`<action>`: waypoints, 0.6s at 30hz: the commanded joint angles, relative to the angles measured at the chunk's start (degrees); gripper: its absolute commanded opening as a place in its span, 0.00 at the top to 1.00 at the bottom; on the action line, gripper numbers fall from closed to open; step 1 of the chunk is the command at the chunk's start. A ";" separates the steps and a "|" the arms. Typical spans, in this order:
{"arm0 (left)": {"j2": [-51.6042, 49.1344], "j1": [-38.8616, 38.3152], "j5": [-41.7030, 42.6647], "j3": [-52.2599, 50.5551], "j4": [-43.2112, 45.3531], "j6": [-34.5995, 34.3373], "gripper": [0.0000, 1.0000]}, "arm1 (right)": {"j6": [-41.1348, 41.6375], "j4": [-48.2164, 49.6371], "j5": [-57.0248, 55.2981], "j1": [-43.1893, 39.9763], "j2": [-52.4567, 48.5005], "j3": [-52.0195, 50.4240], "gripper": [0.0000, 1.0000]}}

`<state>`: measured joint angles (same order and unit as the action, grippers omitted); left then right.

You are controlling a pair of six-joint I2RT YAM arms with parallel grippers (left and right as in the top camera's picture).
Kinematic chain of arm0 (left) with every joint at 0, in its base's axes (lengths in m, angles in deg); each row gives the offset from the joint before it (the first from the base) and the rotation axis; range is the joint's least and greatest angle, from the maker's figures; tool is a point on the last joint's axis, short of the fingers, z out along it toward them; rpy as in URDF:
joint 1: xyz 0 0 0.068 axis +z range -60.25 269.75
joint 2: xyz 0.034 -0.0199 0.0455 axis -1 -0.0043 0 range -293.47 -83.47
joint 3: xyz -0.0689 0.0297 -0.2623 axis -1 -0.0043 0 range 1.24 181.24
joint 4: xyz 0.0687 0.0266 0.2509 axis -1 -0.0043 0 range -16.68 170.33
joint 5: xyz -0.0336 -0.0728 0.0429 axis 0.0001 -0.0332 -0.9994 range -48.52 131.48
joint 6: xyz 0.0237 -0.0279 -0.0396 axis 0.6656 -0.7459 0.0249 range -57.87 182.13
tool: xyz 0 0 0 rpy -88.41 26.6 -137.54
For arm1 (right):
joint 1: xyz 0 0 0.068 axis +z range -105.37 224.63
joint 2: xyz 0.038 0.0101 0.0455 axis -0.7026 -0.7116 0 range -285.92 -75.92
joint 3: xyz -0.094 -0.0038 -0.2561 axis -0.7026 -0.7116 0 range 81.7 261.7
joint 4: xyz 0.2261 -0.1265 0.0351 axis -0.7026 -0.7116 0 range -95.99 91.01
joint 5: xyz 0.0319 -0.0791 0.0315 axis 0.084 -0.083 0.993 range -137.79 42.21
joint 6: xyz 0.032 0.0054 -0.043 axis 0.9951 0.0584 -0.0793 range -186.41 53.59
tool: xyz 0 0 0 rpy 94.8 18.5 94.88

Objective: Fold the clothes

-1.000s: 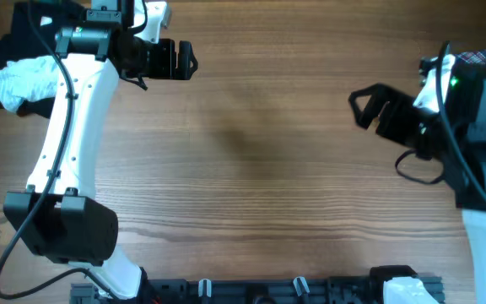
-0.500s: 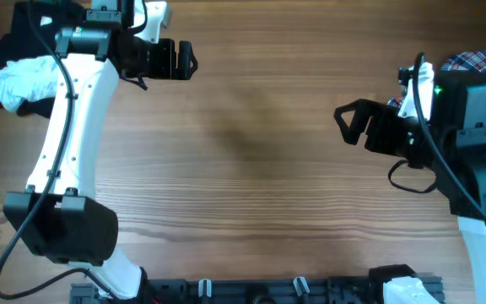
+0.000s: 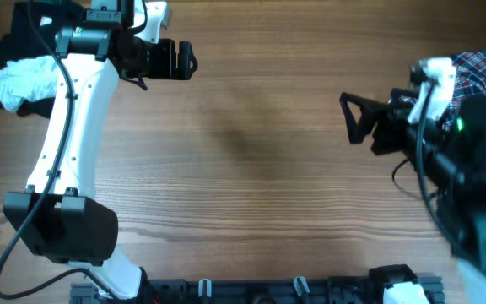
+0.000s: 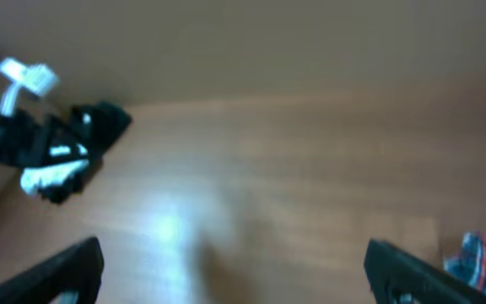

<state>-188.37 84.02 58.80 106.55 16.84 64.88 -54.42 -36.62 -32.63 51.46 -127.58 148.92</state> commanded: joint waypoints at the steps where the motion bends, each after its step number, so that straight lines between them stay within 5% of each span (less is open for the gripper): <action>1: -0.02 -0.11 -0.28 -0.31 -0.02 0.92 0.00 | -3.37 13.18 1.09 0.26 8.50 -14.56 0.00; 8: -0.02 -0.11 -0.28 -0.31 -0.02 0.92 0.00 | -9.88 42.18 6.80 0.26 21.79 -42.62 0.00; 18: -0.02 -0.11 -0.28 -0.31 -0.02 0.92 0.00 | -10.45 47.76 5.07 -1.31 34.86 -58.62 0.00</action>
<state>-188.37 84.02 58.47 106.55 16.86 64.88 -64.17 9.81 -27.67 51.11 -95.10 93.47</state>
